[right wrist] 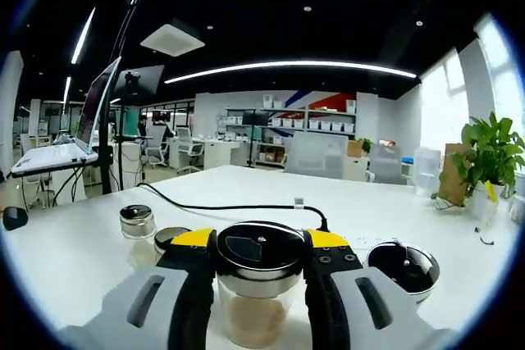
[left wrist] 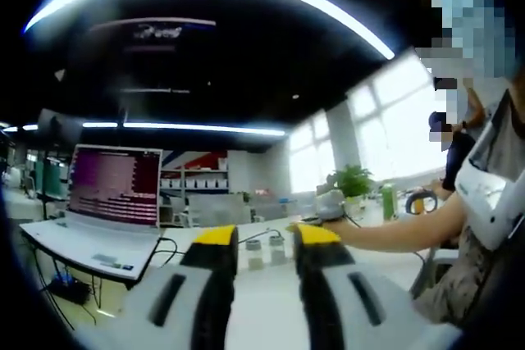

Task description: Rotate the seasoning bottle until the label or dispensing opening points toward the visible target arrow and the bottle remains upright within the marked orientation range

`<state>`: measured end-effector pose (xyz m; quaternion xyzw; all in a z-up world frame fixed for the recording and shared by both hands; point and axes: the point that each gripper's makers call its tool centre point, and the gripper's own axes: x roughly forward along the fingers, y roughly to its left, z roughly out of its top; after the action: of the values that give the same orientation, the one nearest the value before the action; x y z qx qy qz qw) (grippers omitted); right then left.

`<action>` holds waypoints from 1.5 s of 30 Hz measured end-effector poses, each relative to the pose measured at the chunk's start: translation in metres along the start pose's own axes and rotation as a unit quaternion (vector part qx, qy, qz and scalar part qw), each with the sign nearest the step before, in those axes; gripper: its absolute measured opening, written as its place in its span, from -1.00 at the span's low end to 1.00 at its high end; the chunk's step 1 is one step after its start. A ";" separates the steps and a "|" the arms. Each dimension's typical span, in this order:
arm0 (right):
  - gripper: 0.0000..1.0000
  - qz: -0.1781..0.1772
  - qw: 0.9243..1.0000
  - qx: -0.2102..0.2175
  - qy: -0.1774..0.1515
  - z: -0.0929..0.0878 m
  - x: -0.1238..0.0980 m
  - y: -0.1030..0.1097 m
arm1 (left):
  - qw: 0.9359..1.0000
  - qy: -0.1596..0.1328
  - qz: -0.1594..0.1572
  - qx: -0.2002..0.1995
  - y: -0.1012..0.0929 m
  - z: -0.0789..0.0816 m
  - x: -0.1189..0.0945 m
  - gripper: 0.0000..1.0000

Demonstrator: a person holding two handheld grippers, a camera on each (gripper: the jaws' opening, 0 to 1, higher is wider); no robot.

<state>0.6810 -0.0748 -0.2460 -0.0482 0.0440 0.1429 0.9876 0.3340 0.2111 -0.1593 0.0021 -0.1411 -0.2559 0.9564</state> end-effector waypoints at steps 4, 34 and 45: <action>-0.18 0.006 1.000 -0.015 -0.006 0.002 -0.007 0.006 | 1.000 -0.001 0.003 -0.006 0.002 0.000 0.000 -0.43; -0.19 0.141 0.989 0.014 -0.049 0.004 -0.143 0.073 | 0.999 0.018 -0.024 0.016 -0.021 -0.008 0.013 -0.38; -0.18 0.125 0.990 0.006 -0.060 -0.010 -0.170 0.068 | 0.999 0.025 -0.020 0.019 -0.021 -0.013 0.016 -0.40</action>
<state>0.4983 -0.0579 -0.2440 -0.0281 -0.0084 0.2671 0.9632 0.3402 0.1845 -0.1688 0.0298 -0.1216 -0.2724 0.9540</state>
